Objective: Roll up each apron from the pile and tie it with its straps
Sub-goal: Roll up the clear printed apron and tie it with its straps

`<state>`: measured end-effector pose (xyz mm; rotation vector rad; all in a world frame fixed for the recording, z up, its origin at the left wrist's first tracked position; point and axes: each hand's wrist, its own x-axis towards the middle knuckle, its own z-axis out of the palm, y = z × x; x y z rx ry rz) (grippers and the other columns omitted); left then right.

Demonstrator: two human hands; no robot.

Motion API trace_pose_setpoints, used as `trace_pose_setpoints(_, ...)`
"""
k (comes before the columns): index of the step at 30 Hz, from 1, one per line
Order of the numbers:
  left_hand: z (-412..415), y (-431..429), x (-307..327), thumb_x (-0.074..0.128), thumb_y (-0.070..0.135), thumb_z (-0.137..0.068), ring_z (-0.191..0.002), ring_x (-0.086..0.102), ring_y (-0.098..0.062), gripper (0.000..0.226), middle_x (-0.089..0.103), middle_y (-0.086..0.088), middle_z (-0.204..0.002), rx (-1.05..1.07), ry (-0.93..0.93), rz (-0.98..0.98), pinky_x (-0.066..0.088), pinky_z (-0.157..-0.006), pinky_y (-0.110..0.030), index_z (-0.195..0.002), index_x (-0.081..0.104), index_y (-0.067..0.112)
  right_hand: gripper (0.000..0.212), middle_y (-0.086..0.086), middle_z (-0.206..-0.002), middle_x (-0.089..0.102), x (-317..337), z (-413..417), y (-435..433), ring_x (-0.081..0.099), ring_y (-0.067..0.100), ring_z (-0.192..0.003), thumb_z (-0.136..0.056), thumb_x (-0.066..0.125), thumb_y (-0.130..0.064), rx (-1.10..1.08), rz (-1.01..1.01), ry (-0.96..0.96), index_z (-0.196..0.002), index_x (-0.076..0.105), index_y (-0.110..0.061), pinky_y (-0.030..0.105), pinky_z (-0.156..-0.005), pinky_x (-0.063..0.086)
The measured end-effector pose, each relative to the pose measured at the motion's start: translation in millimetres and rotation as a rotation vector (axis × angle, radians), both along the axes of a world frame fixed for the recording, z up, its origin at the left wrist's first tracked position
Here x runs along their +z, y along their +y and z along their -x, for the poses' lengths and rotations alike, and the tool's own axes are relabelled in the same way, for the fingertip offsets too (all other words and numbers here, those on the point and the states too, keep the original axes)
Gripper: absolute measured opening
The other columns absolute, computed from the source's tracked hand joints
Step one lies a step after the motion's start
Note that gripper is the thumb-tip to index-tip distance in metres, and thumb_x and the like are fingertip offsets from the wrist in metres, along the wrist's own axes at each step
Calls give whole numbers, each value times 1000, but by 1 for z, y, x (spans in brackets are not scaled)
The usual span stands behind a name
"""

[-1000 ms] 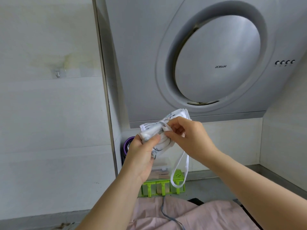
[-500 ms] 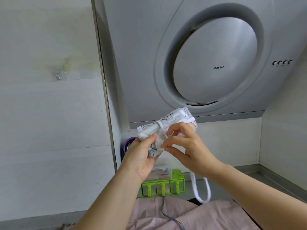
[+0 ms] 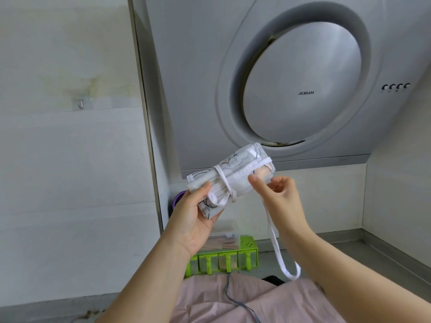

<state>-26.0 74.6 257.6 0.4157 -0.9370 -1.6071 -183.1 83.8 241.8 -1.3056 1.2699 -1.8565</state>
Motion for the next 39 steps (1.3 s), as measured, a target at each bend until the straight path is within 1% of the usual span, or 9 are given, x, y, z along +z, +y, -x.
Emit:
trace_pose_setpoints(3,2,1,-1,53,10,-88,-97,70,-20,28,71,-11,-109,-36,2,39,59,-74,-27,-113,65,7,94,-4,-112,62,2,-4,-7,59,13,-102,-48,80,-64,394,-170,-111,-124,49,-19,32,-87,42)
trace_pose_setpoints(6,2,1,-5,59,10,-79,-105,66,-25,41,67,-16,-117,-39,-117,147,58,-77,-31,-120,62,4,53,7,-102,72,8,-8,-7,67,20,-92,-70,77,-38,648,-148,-143,-112,64,-8,32,-82,50)
trace_pose_setpoints(10,-13,-7,-8,65,22,-64,-119,55,-21,80,55,-6,-130,240,-454,219,46,-99,-37,-140,39,27,39,11,-100,73,16,4,-9,69,25,-94,-70,72,-20,582,-90,-27,-105,67,-5,33,-83,55)
trace_pose_setpoints(13,-23,-6,0,65,44,-66,-118,51,-3,77,54,12,-127,328,-674,382,43,-92,-23,-137,38,38,36,11,-96,74,22,15,-6,68,29,-95,-66,77,-22,509,-118,178,-98,70,-7,38,-89,54)
trace_pose_setpoints(16,-14,1,10,75,55,-70,-109,62,-6,65,66,12,-116,195,-831,505,49,-91,-31,-127,53,32,29,9,-98,73,28,16,3,69,23,-94,-76,77,-17,557,-138,425,-102,69,-8,34,-86,54)
trace_pose_setpoints(20,6,12,14,74,37,-70,-93,70,-21,44,73,-2,-100,184,-735,476,56,-82,-41,-110,62,22,16,-1,-86,71,35,24,18,66,13,-81,-79,74,-22,668,-167,639,-92,68,-15,27,-77,55)
trace_pose_setpoints(24,29,15,9,69,20,-73,-89,71,-22,38,73,-8,-99,160,-537,375,58,-73,-32,-110,61,14,38,-5,-73,62,37,50,23,58,10,-71,-77,65,-47,649,-164,487,-88,65,-10,29,-77,51)
trace_pose_setpoints(33,87,24,9,71,18,-70,-100,69,-23,45,72,-7,-106,60,-481,363,55,-88,-41,-113,58,17,25,2,-64,52,39,107,26,47,7,-56,-91,61,-19,445,43,587,-82,60,4,18,-57,41)
trace_pose_setpoints(39,128,25,14,68,48,-82,-89,70,-15,20,74,6,-88,607,-472,391,54,-87,-50,-92,65,31,31,-13,-50,48,56,125,33,44,0,-48,-91,62,-21,384,117,804,-63,51,-14,11,-52,35)
